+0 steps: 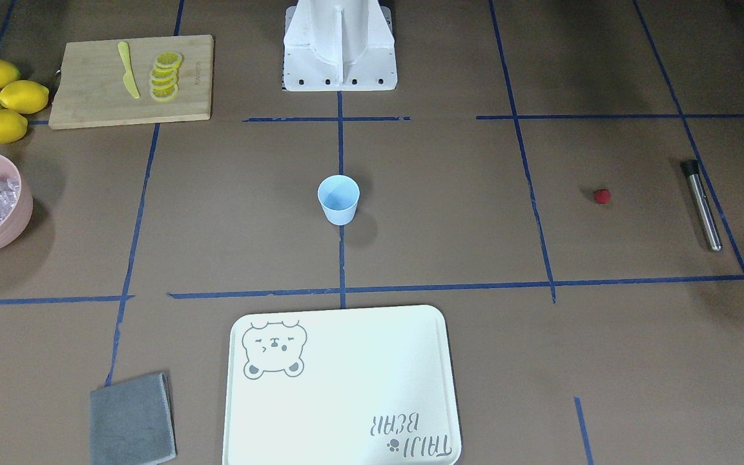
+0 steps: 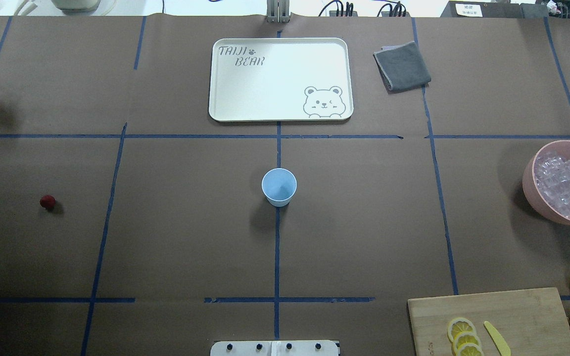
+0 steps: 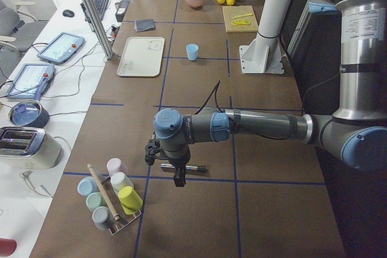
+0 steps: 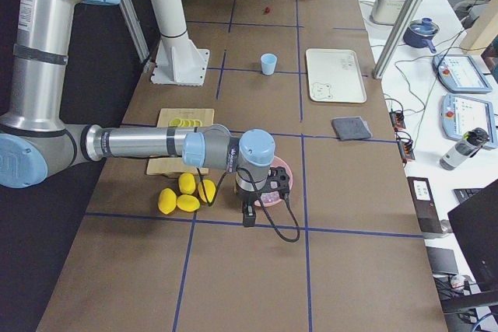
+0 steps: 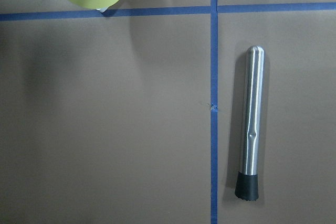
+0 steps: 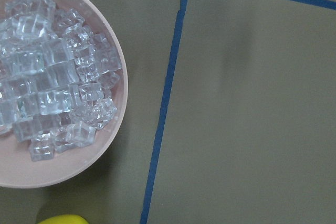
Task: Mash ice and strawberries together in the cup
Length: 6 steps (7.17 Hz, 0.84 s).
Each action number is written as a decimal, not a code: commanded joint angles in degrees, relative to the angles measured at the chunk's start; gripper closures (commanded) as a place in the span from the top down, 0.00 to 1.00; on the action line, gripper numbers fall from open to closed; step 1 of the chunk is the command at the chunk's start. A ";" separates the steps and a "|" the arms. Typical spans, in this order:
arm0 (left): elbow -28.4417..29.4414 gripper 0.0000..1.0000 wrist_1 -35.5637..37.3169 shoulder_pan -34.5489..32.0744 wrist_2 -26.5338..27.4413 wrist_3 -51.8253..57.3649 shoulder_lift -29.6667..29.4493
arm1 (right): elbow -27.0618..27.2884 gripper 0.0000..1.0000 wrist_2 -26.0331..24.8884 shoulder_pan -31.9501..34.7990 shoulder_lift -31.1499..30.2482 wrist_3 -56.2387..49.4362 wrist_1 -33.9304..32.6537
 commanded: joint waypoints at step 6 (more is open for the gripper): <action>-0.95 1.00 -0.09 -0.09 0.01 0.05 0.62 | 0.07 1.00 0.09 -0.33 0.47 -0.02 -0.02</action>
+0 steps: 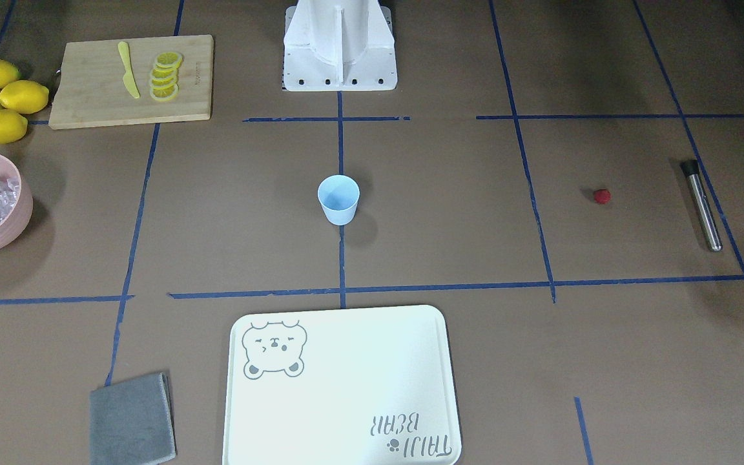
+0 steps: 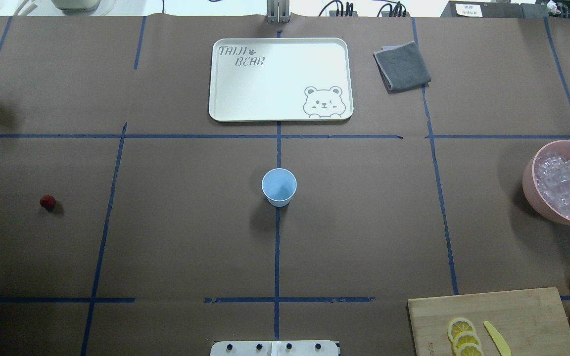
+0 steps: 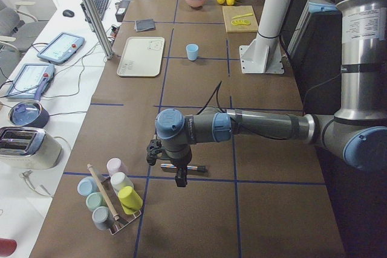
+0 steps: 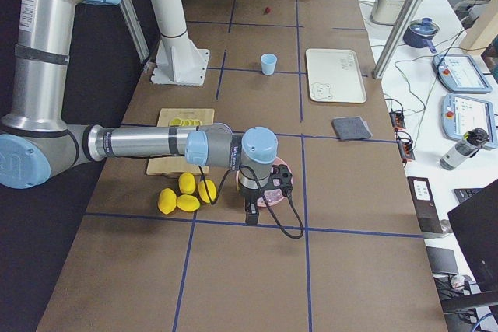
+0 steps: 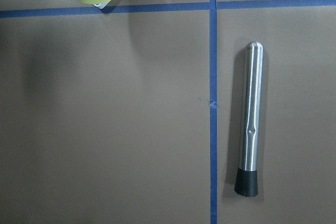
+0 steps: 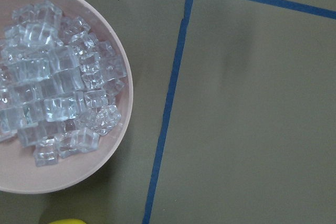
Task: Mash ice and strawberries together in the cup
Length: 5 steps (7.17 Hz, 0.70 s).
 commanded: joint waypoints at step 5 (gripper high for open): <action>-0.44 1.00 0.08 0.07 0.19 -0.10 -0.08 | 0.94 1.00 0.11 -2.32 -0.25 0.20 0.29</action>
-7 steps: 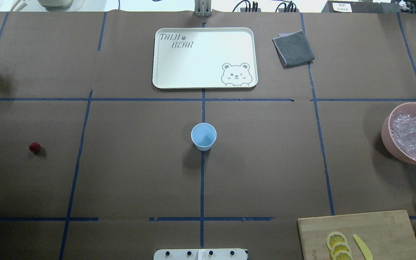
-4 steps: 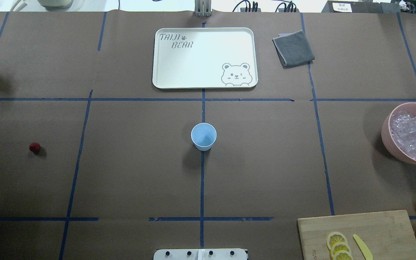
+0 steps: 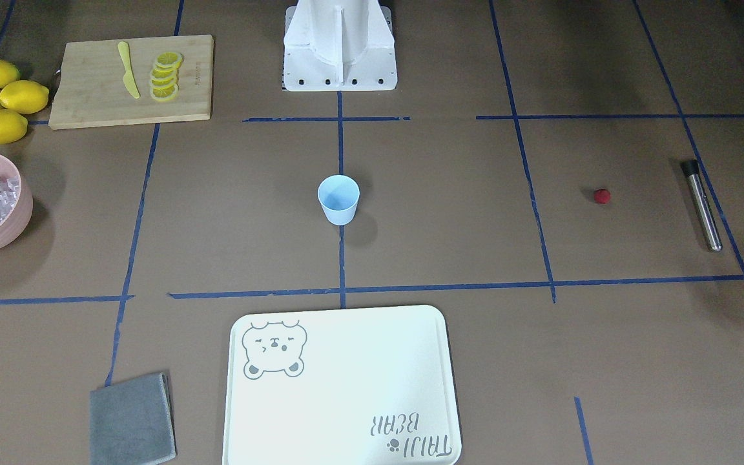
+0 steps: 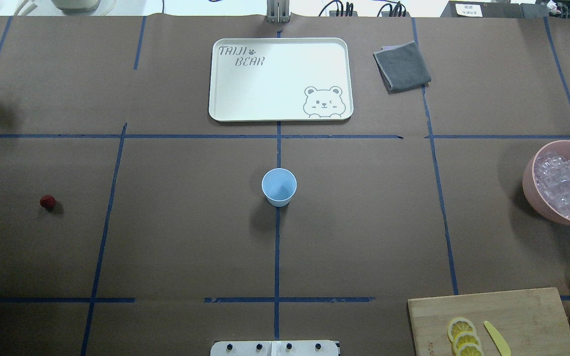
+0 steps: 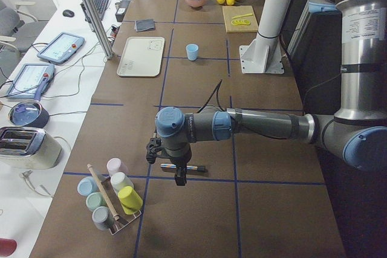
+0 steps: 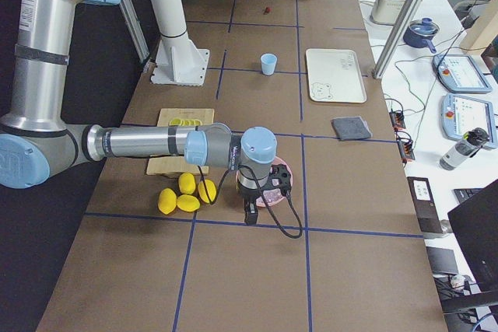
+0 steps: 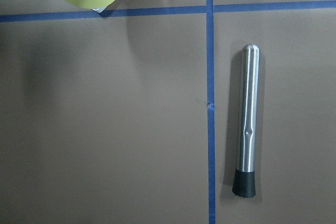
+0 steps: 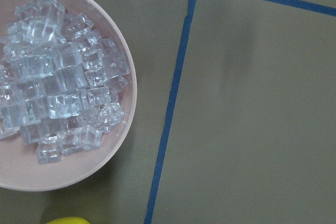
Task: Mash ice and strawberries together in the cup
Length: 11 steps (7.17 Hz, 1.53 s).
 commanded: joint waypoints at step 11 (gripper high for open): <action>-4.37 1.00 -0.08 0.00 -0.31 -0.09 3.25 | 1.05 0.91 -2.90 -26.04 0.00 71.06 24.12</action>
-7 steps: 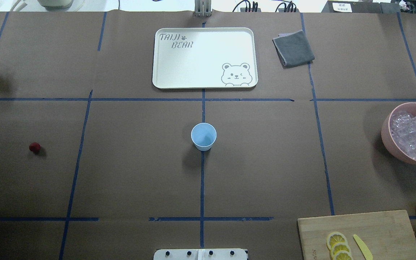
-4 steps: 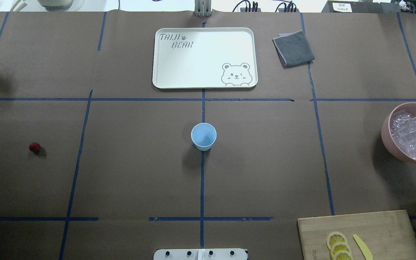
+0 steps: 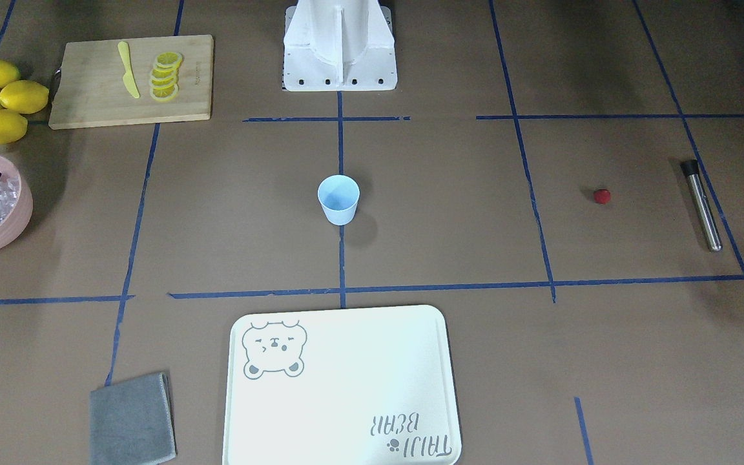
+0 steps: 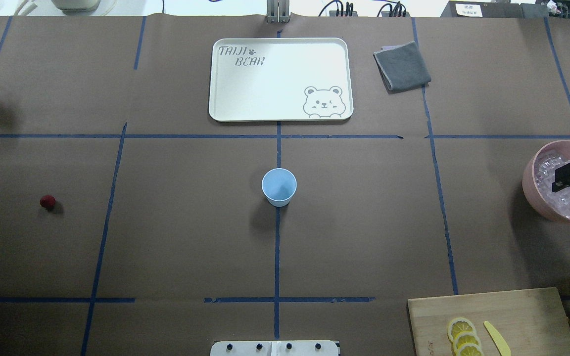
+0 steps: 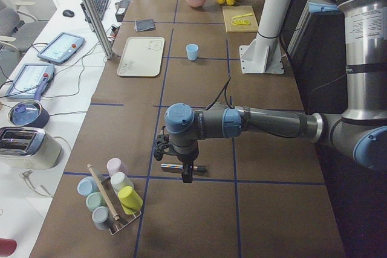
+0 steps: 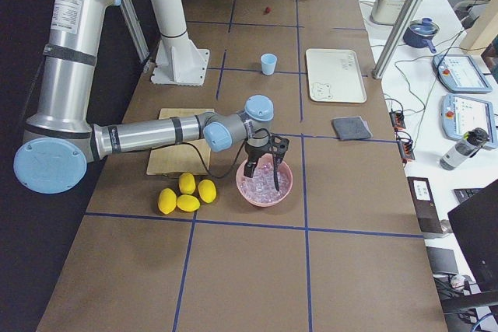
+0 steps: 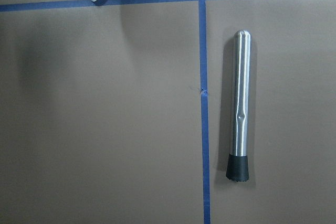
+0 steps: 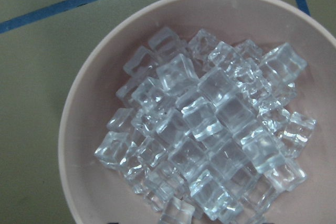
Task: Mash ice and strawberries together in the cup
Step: 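Lower the right gripper into the pink bowl and grasp an ice cube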
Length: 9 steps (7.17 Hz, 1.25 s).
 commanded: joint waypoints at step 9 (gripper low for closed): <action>-0.70 1.00 0.05 0.00 0.15 0.00 0.00 | -3.00 0.82 -2.47 -1.03 0.98 5.44 0.08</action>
